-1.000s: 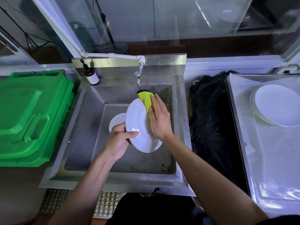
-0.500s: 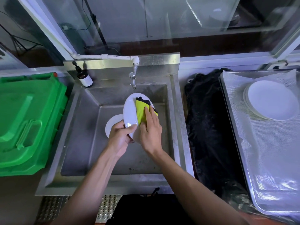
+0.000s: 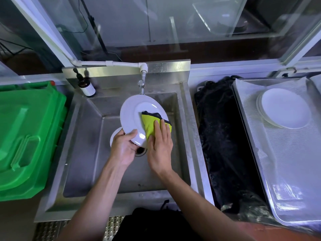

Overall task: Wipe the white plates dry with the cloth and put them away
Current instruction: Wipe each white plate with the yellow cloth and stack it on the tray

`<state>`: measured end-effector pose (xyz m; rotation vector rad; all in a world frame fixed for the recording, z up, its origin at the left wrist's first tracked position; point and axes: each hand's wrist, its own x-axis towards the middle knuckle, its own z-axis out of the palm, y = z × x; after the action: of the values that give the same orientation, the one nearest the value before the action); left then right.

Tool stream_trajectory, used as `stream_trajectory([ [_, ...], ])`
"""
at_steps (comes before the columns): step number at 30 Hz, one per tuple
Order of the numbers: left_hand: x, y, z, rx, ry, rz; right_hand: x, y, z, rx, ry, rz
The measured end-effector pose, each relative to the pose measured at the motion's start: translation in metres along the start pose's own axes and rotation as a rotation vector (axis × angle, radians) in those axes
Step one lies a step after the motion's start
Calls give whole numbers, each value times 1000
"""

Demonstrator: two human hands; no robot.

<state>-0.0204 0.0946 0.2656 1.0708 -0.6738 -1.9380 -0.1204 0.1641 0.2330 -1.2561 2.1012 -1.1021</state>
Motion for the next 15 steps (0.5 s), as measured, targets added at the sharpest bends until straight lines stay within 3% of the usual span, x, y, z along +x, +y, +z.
stream_trajectory([
  [15, 34, 32, -48, 94, -308, -109, 53, -10, -6, 25, 101, 199],
])
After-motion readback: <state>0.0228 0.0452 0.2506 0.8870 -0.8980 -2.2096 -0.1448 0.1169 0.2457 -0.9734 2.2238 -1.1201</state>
